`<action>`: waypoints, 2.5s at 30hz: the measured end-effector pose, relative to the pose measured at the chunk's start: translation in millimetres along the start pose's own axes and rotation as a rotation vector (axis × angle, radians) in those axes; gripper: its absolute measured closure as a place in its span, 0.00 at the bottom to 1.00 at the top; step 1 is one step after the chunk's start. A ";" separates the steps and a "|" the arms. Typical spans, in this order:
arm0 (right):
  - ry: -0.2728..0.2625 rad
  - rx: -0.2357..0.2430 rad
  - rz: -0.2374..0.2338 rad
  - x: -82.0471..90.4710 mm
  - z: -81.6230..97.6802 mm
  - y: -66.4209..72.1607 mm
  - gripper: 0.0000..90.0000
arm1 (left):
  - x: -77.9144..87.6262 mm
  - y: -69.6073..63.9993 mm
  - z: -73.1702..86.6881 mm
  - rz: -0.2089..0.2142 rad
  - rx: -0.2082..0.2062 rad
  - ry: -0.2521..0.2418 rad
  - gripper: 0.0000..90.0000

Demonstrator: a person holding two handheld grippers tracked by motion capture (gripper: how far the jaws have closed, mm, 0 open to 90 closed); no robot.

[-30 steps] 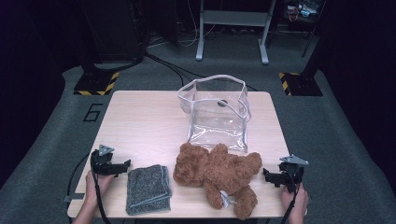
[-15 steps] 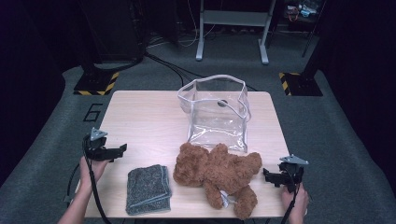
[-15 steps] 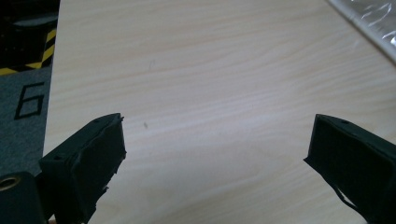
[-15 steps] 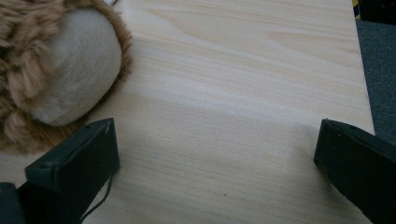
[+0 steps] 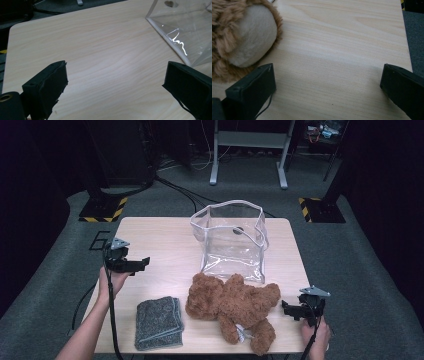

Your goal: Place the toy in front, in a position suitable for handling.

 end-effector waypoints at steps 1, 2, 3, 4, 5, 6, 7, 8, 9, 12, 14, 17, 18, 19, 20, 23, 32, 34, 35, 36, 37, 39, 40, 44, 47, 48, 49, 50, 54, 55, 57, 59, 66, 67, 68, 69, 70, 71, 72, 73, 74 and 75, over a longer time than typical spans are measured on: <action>0.000 0.001 0.000 0.0 0.0 0.0 0.00 | -1.3 -1.9 -4.0 0.008 -0.004 0.000 0.05; 0.000 0.000 0.000 0.0 0.0 0.0 0.00 | -2.1 -4.1 -8.1 0.019 -0.005 0.000 0.05; 0.000 0.001 0.001 0.0 0.0 -0.1 0.00 | -3.5 -6.7 -12.1 0.021 -0.008 -0.004 0.05; 0.000 0.000 0.000 0.0 0.0 0.0 0.00 | -5.5 -9.8 -17.0 0.030 -0.016 -0.005 0.05; 0.000 0.000 0.000 0.0 0.0 0.0 0.00 | -6.3 -12.0 -20.0 0.039 -0.016 0.002 0.05; 0.000 0.000 0.001 0.0 0.0 -0.1 0.00 | -7.4 -14.8 -24.0 0.047 -0.018 -0.003 0.05; 0.000 0.000 0.000 0.0 0.0 0.0 0.00 | -8.5 -18.7 -28.7 0.061 -0.020 0.000 0.05; 0.000 0.000 0.000 0.0 0.0 0.0 0.00 | -9.6 -21.2 -31.5 0.066 -0.025 -0.003 0.05; 0.000 0.000 0.000 0.0 0.0 0.0 0.00 | -11.0 -24.9 -34.9 0.068 -0.029 -0.006 0.05; 0.000 0.000 0.000 0.0 0.0 0.0 0.00 | -15.2 -36.1 -45.1 0.081 -0.064 -0.001 0.06; 0.000 0.000 0.000 0.0 0.0 0.0 0.00 | -17.4 -42.5 -50.4 0.088 -0.077 0.001 0.06; 0.000 0.000 0.000 0.0 0.0 0.0 0.00 | -20.7 -50.7 -56.7 0.089 -0.108 0.007 0.06; 0.000 0.000 0.000 0.0 0.0 0.0 0.00 | -21.9 -52.7 -58.0 0.093 -0.112 0.014 0.06; 0.000 0.000 0.000 0.0 0.0 0.0 0.00 | -23.7 -55.2 -59.3 0.101 -0.112 0.012 0.06; 0.000 0.000 0.000 0.0 0.0 0.0 0.00 | -25.3 -57.5 -61.1 0.106 -0.114 0.016 0.06; 0.000 0.000 0.000 0.0 0.0 0.0 0.00 | -29.7 -64.2 -65.8 0.114 -0.121 0.034 0.06; 0.000 0.000 0.000 0.0 0.0 0.0 0.00 | -41.4 -85.7 -79.8 0.152 -0.125 0.031 0.01; 0.000 0.000 0.000 0.0 0.0 0.0 0.00 | -42.8 -89.2 -83.0 0.157 -0.127 0.035 0.00; 0.000 0.000 0.000 0.0 0.0 0.0 0.00 | -44.1 -92.2 -84.7 0.167 -0.119 0.024 0.00; 0.000 0.000 0.000 0.0 0.0 0.0 0.00 | -45.0 -95.6 -86.6 0.170 -0.126 0.018 0.00; 0.000 0.000 0.000 0.0 0.0 0.0 0.00 | -46.2 -98.9 -88.1 0.176 -0.131 0.023 0.00; 0.000 0.000 0.000 0.0 0.0 0.0 0.00 | -48.7 -106.0 -91.1 0.182 -0.141 0.026 0.00; 0.000 0.000 0.000 0.0 0.0 0.0 0.00 | -49.0 -109.6 -93.0 0.174 -0.153 0.038 0.01; 0.000 0.000 0.000 0.0 0.0 0.1 0.00 | -53.3 -124.0 -99.7 0.197 -0.193 0.045 0.14; 0.000 0.000 0.000 0.0 0.0 0.0 0.00 | -55.3 -130.8 -102.4 0.204 -0.204 0.043 0.18; 0.000 0.000 0.000 0.0 0.0 0.0 0.00 | -58.3 -136.3 -103.9 0.211 -0.211 0.050 0.20; 0.000 0.000 0.000 0.0 0.0 0.0 0.00 | -60.6 -139.6 -104.8 0.215 -0.211 0.052 0.20; 0.000 0.000 0.000 0.0 0.0 0.0 0.00 | -62.4 -142.4 -105.5 0.213 -0.211 0.054 0.21; 0.000 0.000 0.000 0.0 0.0 0.1 0.00 | -68.4 -151.6 -107.8 0.209 -0.217 0.060 0.28; 0.000 0.000 0.000 0.0 0.1 0.0 0.00 | -69.8 -153.7 -108.1 0.211 -0.216 0.058 0.31; 0.000 0.000 0.000 0.0 0.1 0.0 0.00 | -72.6 -157.1 -108.5 0.174 -0.219 0.065 0.38; 0.000 0.000 0.000 0.0 0.0 0.0 0.00 | -74.8 -158.5 -108.5 0.163 -0.207 0.057 0.44; 0.000 0.000 0.000 0.0 0.1 0.0 0.00 | -80.8 -157.8 -108.8 0.147 -0.218 0.057 0.65; 0.000 0.000 0.000 0.0 0.0 0.0 0.00 | -80.7 -158.3 -108.9 0.149 -0.226 0.063 0.70; 0.000 -0.001 0.000 0.0 0.0 0.1 0.00 | -80.9 -159.4 -109.3 0.148 -0.228 0.065 0.72; 0.000 -0.001 0.000 0.0 0.0 0.1 0.00 | -81.4 -160.5 -109.6 0.152 -0.234 0.069 0.76; 0.000 0.000 0.000 0.0 0.0 0.0 0.00 | -81.7 -161.4 -109.9 0.146 -0.238 0.074 0.80; 0.000 -0.001 0.000 0.0 0.0 0.1 0.00 | -82.1 -162.6 -110.5 0.142 -0.238 0.078 0.81; 0.000 -0.001 0.000 0.0 0.0 0.1 0.00 | -83.0 -163.1 -111.1 0.142 -0.249 0.079 0.84; 0.001 -0.003 0.000 0.0 0.0 0.2 0.00 | -83.4 -163.9 -111.8 0.136 -0.247 0.080 0.86; 0.001 -0.003 0.000 0.0 0.0 0.2 0.00 | -83.6 -164.1 -112.3 0.129 -0.245 0.079 0.87; 0.001 -0.003 0.000 0.0 0.0 0.2 0.00 | -84.0 -164.2 -112.7 0.119 -0.247 0.072 0.88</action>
Point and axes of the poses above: each handheld gripper's, and its own axes: x roughly backward along the jaws, z roughly out of its underside, y roughly to its left, the point moved 2 cm from there along -x, roughly forward along the jaws, and after that the axes turned 5 degrees about y, right-handed, at the moved point
